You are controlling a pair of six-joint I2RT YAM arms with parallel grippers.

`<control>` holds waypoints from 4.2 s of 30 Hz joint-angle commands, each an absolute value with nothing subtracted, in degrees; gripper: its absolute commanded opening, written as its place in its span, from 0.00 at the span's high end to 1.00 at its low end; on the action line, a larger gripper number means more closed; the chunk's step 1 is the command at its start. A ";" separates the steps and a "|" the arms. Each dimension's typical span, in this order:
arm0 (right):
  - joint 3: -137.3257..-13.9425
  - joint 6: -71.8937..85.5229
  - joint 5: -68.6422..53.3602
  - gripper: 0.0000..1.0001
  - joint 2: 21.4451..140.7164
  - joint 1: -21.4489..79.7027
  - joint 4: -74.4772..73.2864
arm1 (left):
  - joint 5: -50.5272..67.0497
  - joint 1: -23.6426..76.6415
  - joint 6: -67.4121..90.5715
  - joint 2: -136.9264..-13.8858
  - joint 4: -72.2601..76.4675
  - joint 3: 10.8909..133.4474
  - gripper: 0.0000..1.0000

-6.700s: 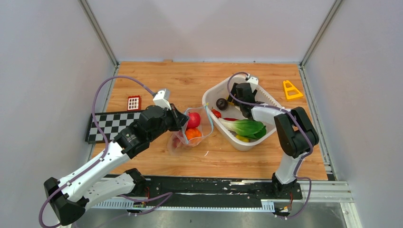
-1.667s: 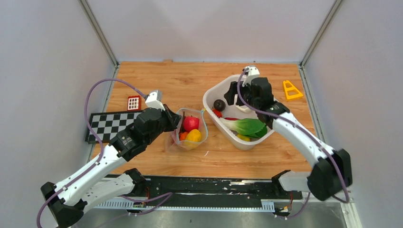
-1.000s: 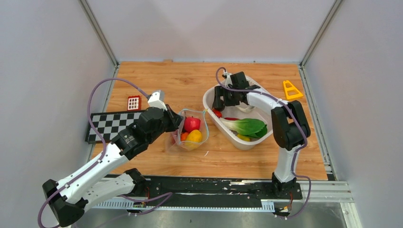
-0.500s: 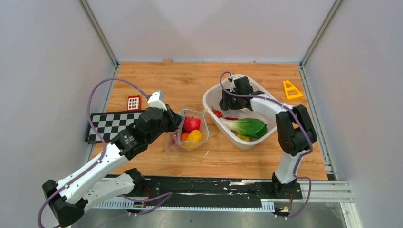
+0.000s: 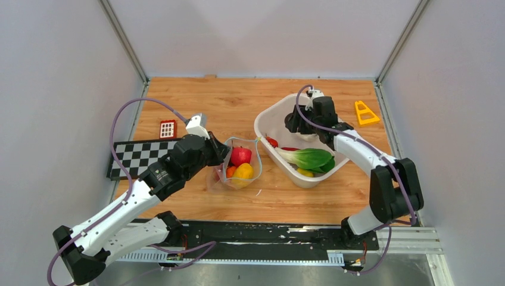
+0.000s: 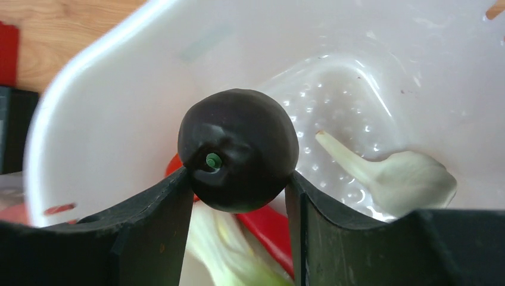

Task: Place the food in the zip-top bag and seal the zipper
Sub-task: Pick up the fake fruit from the bin, then place the fake fruit in the zipper food storage bag, then adjust the fake vegetable in the bin.

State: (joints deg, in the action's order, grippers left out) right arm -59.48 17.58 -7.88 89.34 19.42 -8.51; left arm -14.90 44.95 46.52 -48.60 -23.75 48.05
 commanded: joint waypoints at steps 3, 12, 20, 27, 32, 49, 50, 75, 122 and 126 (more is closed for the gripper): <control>-54.93 23.34 -15.49 0.62 78.36 19.50 -0.59 | -14.34 44.96 46.24 -47.63 -21.68 49.47 1.00; -51.23 23.03 -35.04 0.64 67.60 21.58 9.56 | -13.86 44.99 46.23 -47.90 -20.75 49.68 1.00; -51.59 18.91 -45.60 0.64 64.02 25.03 9.93 | -13.97 44.99 46.07 -48.07 -20.21 49.75 1.00; -53.58 12.93 -49.87 0.64 64.41 29.81 4.32 | -13.58 44.94 45.96 -48.32 -19.69 49.66 1.00; -57.59 3.80 -47.47 0.63 66.40 36.20 -7.09 | -13.53 44.99 45.88 -48.11 -19.52 49.57 1.00; -70.85 -8.55 -16.92 0.60 80.68 53.98 -24.42 | -15.50 44.99 46.22 -45.50 -20.28 48.91 1.00; -71.64 -9.22 -15.66 0.59 81.53 54.91 -25.26 | -15.64 44.98 46.32 -45.38 -20.25 48.81 1.00; -68.14 -8.80 -16.41 0.27 74.38 57.74 -15.22 | -18.60 44.98 46.85 -44.43 -21.59 48.60 1.00; -67.58 4.39 5.92 0.73 85.79 22.83 -34.46 | -18.19 44.96 45.70 -46.26 -21.87 49.13 1.00; -64.42 5.07 7.58 0.74 80.75 22.67 -25.10 | -18.41 44.96 45.94 -46.10 -21.95 48.96 1.00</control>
